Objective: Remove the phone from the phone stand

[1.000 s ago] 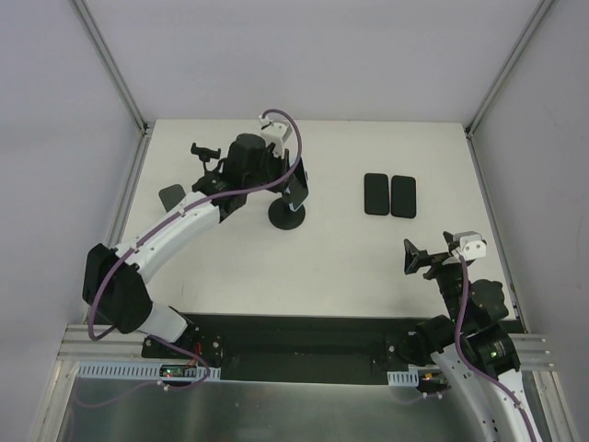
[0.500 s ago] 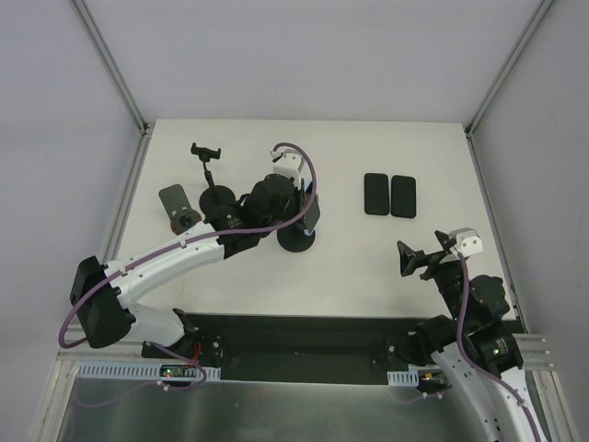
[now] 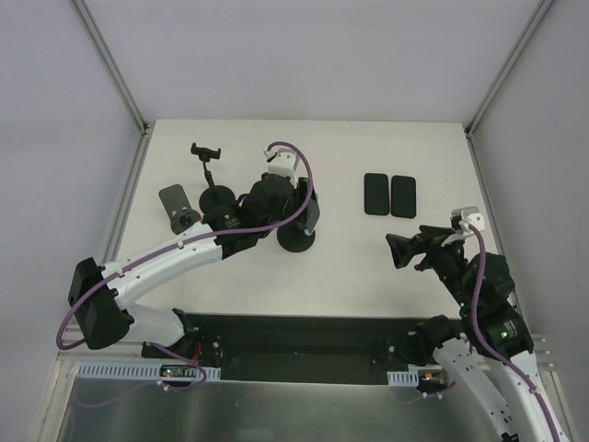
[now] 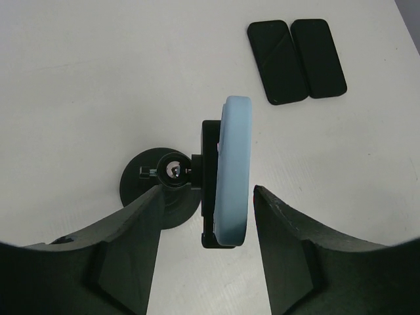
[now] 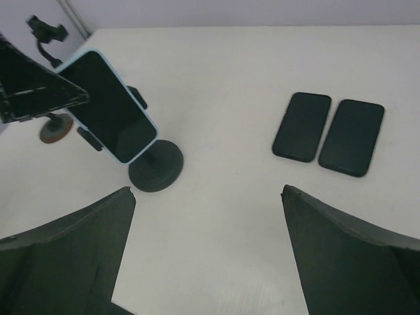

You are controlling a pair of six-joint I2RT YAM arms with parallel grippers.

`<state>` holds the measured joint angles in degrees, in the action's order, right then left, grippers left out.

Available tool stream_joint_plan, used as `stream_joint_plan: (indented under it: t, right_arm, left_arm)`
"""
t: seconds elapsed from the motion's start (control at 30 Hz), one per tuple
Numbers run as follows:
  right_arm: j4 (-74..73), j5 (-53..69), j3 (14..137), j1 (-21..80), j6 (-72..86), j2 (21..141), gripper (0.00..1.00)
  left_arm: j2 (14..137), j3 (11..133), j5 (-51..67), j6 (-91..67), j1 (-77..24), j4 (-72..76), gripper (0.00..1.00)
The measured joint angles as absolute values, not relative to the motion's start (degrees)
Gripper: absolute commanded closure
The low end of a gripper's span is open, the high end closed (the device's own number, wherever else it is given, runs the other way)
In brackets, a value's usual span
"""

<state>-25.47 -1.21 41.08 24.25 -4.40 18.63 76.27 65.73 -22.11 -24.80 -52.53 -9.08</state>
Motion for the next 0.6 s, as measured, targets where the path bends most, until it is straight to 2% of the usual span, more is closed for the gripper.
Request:
stream_joint_plan:
  t: [0.03,0.13,0.17,0.27,0.6]
  right_arm:
    - [-23.22,0.32,39.66,24.25,-2.79,16.99,0.04]
    - [-20.27,3.73,36.71,24.25,-0.21,14.00,0.04]
    - [-20.01,4.40,36.67,24.25,0.03,14.39,0.04]
    - [-20.43,6.59,38.46,24.25,0.25,19.64,0.04]
    - [-21.43,7.86,47.92,27.38,0.38,43.48,0.04]
  left_arm:
    - [76.07,65.76,-22.28,-24.75,-52.53,-9.19,0.32]
    - [75.31,66.22,-22.76,-24.67,-52.47,-9.65,0.19]
    - [75.05,66.43,-22.76,-24.45,-52.45,-9.76,0.11]
    - [73.73,67.20,-22.57,-24.32,-52.34,-9.80,0.01]
    - [60.82,64.88,-20.95,-24.03,-48.71,-8.73,0.01]
